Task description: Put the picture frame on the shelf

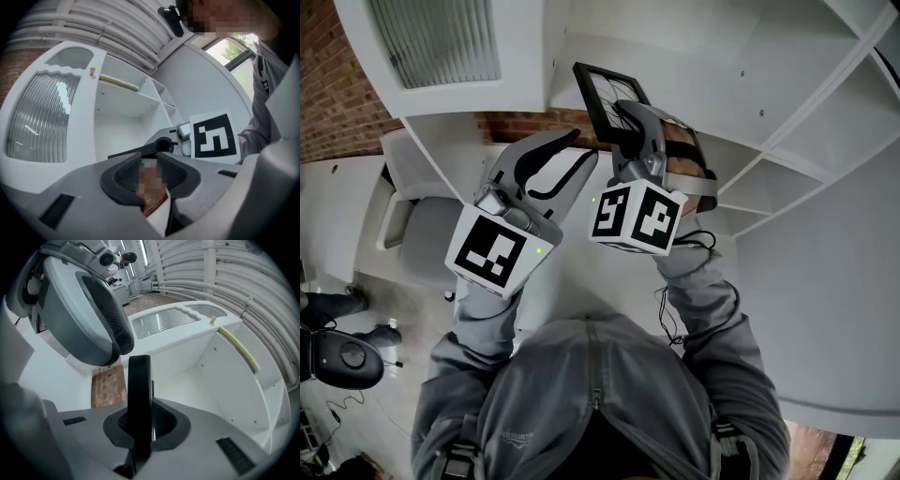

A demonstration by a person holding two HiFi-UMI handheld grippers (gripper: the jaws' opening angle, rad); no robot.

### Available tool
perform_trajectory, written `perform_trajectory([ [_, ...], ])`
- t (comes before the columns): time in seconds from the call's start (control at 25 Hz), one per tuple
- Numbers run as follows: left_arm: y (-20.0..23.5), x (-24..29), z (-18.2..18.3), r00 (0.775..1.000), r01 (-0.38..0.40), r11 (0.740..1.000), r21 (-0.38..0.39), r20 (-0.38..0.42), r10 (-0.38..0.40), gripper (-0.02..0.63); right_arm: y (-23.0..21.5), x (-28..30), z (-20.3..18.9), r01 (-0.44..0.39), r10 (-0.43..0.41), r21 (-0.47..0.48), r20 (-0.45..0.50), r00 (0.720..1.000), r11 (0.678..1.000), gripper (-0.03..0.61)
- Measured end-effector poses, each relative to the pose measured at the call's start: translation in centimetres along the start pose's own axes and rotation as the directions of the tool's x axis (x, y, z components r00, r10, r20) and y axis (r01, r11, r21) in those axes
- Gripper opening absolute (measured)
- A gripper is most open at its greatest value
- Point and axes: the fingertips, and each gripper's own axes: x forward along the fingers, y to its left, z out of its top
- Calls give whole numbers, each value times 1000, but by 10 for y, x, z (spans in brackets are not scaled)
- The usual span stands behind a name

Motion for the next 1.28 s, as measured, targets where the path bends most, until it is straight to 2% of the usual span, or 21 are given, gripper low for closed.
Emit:
perform_trajectory([
  [0.24, 4, 5, -2, 1000, -5, 1000, 23, -16, 5, 106, 4, 6, 7, 3, -2, -32, 6, 1000, 999, 35],
  [0.56, 11, 9, -8, 1000, -27, 999, -26, 6, 27, 86, 7, 12, 9, 1, -1, -33, 21, 1000, 999, 37],
  [0.72, 20, 7, -15, 999, -54, 997, -47, 4, 54, 78, 6, 12, 8, -6, 5, 26, 49, 999, 1000, 42],
  [0.8, 24, 6, -19, 998, -63, 997, -52, -10, 63, 77, 3, 9, 2, -14, 9, 79, 58, 998, 997, 110],
  [0.88, 25, 5, -17, 997, -72, 996, -59, -6, 72, 75, 1, 1, -8, -46, 35, 162, 73, 997, 986, 139],
  [0.96, 25, 3, -16, 997, -80, 995, -59, -4, 80, 72, 2, -11, -18, -111, 84, 292, 102, 991, 950, 168],
  [1.08, 26, 3, -17, 996, -92, 994, -57, -8, 92, 71, 1, -28, -31, -187, 120, 463, 170, 978, 866, 187],
  [1.2, 27, 3, -19, 995, -101, 993, -64, -8, 101, 67, -3, -40, -41, -218, 107, 559, 224, 969, 800, 187],
  [1.28, 28, 3, -21, 994, -109, 992, -67, -13, 108, 67, -2, -43, -42, -276, 119, 615, 284, 951, 739, 186],
])
